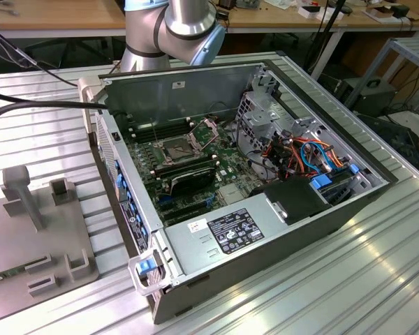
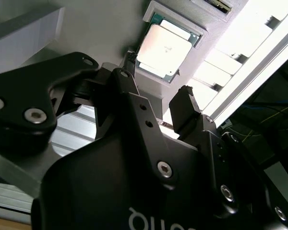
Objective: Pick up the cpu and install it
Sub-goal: 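Pick up the cpu and move it towards the insertion slot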
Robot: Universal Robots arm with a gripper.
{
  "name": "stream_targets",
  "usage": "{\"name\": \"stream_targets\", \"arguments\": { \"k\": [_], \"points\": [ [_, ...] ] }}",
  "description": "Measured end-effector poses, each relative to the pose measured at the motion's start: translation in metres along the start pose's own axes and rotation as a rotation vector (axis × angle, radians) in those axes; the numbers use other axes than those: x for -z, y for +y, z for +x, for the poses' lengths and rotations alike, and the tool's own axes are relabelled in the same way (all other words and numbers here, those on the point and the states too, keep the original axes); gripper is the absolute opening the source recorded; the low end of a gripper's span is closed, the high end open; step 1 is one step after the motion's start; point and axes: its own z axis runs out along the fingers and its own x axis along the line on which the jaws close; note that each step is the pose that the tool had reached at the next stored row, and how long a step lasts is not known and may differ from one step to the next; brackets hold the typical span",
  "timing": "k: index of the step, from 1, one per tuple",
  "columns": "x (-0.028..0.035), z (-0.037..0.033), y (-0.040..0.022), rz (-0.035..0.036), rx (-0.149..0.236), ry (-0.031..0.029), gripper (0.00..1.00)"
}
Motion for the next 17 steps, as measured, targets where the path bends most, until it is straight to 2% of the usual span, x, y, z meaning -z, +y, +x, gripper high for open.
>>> {"name": "stream_targets", "arguments": {
  "k": [4, 9, 17],
  "points": [
    [-0.0019, 0.0, 0.0, -0.0003, 0.0, -0.0004, 0.56],
    [-0.0111, 0.0001, -0.0005, 0.0, 0.0, -0.0001, 0.56],
    [-0.0194, 0.0006, -0.0009, 0.0033, 0.013, 0.0013, 0.56]
  ]
}}
